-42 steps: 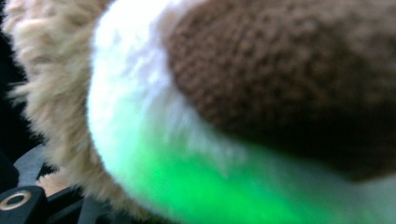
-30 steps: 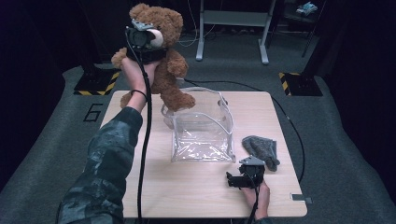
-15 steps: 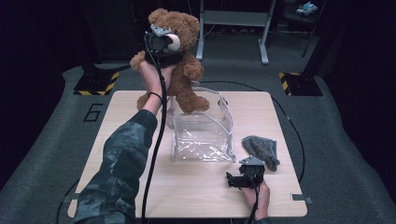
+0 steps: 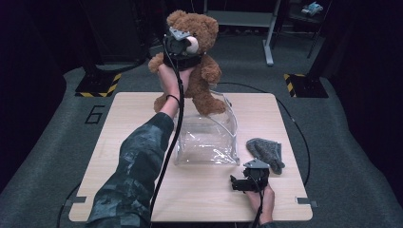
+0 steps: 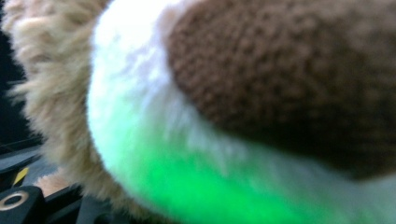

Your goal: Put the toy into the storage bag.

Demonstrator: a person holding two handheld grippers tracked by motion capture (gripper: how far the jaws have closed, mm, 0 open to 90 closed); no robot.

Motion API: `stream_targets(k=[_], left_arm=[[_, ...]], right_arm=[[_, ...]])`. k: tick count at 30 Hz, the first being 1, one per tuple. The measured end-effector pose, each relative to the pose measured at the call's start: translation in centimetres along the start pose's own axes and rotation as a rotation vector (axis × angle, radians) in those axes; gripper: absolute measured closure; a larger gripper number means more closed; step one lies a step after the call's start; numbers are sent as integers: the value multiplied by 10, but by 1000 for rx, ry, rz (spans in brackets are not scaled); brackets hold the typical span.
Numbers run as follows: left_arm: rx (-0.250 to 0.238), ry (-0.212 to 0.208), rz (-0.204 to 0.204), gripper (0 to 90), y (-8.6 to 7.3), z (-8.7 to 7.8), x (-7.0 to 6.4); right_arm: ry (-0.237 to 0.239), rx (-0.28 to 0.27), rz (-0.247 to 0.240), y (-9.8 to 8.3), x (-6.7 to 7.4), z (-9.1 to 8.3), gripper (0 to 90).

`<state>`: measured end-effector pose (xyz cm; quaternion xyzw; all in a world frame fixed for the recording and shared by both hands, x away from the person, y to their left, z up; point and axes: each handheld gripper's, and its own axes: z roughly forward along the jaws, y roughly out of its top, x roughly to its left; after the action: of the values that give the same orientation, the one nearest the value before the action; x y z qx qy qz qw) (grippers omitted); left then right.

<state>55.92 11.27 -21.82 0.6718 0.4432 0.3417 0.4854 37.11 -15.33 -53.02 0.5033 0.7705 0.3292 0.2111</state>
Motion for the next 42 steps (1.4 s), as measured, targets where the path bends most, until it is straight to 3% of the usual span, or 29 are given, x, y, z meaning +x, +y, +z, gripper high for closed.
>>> stream_targets(k=[5, 12, 20, 33, 40, 42], left_arm=[[-19, -28, -21, 425, -4, 6, -9], [-18, -46, -20, 422, -12, 11, -12], [14, -71, -42, 422, -32, 17, -14], [46, -111, -48, 408, -58, 11, -26], [81, -123, -69, 401, -72, 9, -23], [91, -130, -58, 400, -73, 8, -23]], right_arm=[[0, 0, 0, 0, 0, 0, 15], [0, 0, 0, 0, 0, 0, 15], [0, -1, 0, 0, 0, 0, 16], [-3, -1, 3, 0, 0, 0, 16], [-4, 0, 6, 0, 0, 0, 16], [-3, 0, 9, 0, 0, 0, 16]])
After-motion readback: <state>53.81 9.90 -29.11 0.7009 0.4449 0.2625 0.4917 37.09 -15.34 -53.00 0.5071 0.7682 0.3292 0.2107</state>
